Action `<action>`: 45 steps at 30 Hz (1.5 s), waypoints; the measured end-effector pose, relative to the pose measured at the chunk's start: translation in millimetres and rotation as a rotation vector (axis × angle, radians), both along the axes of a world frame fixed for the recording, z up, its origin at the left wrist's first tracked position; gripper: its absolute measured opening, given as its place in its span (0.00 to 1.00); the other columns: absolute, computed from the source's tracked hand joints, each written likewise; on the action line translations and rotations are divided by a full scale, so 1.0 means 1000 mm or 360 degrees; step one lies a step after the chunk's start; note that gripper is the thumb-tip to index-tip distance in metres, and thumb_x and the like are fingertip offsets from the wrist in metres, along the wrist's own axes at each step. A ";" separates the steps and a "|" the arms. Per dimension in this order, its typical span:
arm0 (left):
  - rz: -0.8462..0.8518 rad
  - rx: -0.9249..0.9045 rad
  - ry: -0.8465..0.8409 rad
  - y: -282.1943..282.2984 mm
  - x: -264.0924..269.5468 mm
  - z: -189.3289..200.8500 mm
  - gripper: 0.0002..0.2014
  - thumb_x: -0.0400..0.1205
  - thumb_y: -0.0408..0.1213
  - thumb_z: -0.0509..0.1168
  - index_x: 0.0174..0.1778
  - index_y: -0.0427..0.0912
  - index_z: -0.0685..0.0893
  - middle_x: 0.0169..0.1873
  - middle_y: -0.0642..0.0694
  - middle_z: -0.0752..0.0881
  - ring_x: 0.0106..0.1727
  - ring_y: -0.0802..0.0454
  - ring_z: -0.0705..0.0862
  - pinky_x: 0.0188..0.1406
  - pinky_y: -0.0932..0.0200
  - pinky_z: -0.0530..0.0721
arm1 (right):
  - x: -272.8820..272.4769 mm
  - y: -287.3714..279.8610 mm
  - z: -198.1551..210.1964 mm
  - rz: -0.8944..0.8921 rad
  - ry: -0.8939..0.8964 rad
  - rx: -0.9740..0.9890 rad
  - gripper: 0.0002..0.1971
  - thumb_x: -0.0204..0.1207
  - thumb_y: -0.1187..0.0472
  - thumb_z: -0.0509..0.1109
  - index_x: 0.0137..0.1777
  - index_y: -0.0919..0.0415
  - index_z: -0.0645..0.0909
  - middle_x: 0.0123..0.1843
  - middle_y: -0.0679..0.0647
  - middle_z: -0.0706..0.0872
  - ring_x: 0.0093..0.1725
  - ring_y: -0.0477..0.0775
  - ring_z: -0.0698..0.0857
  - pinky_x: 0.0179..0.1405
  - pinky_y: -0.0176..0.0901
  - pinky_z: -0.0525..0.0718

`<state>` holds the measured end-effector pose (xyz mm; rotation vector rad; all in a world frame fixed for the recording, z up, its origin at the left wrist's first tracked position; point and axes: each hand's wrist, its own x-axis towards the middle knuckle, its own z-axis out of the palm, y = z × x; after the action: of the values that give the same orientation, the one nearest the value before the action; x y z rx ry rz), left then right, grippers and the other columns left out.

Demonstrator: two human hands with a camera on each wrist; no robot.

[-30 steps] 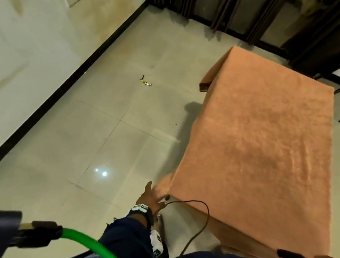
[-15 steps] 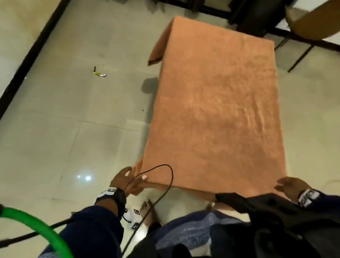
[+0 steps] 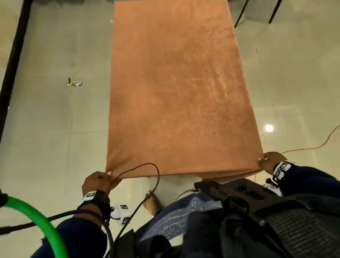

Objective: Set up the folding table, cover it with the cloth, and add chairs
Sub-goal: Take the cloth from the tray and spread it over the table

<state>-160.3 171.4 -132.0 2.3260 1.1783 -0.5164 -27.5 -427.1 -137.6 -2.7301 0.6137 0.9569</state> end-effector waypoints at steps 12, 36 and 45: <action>-0.0014 0.0238 0.0075 -0.027 0.013 0.022 0.13 0.81 0.50 0.69 0.47 0.45 0.92 0.51 0.36 0.91 0.53 0.32 0.87 0.52 0.48 0.86 | 0.012 -0.040 0.016 -0.0151 -0.0397 0.0226 0.11 0.77 0.54 0.74 0.33 0.53 0.85 0.39 0.54 0.89 0.39 0.59 0.82 0.42 0.42 0.75; -0.1797 0.0243 -0.0095 -0.116 0.041 0.012 0.09 0.85 0.46 0.60 0.56 0.58 0.85 0.54 0.52 0.86 0.55 0.45 0.82 0.45 0.51 0.80 | -0.016 0.117 0.025 0.1285 -0.0001 0.0148 0.05 0.78 0.57 0.70 0.48 0.46 0.86 0.49 0.47 0.80 0.58 0.59 0.84 0.53 0.48 0.81; -0.1839 0.0269 -0.0066 -0.104 0.032 0.018 0.10 0.86 0.37 0.59 0.60 0.47 0.82 0.58 0.45 0.84 0.59 0.42 0.79 0.50 0.46 0.84 | -0.025 0.115 0.026 0.1382 0.0032 0.0105 0.10 0.80 0.58 0.67 0.59 0.49 0.84 0.63 0.53 0.85 0.62 0.59 0.82 0.60 0.47 0.80</action>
<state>-128.5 67.4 -114.3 2.9651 -0.2890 -0.7275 -53.0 -312.0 -111.3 -2.9182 -0.6662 1.1054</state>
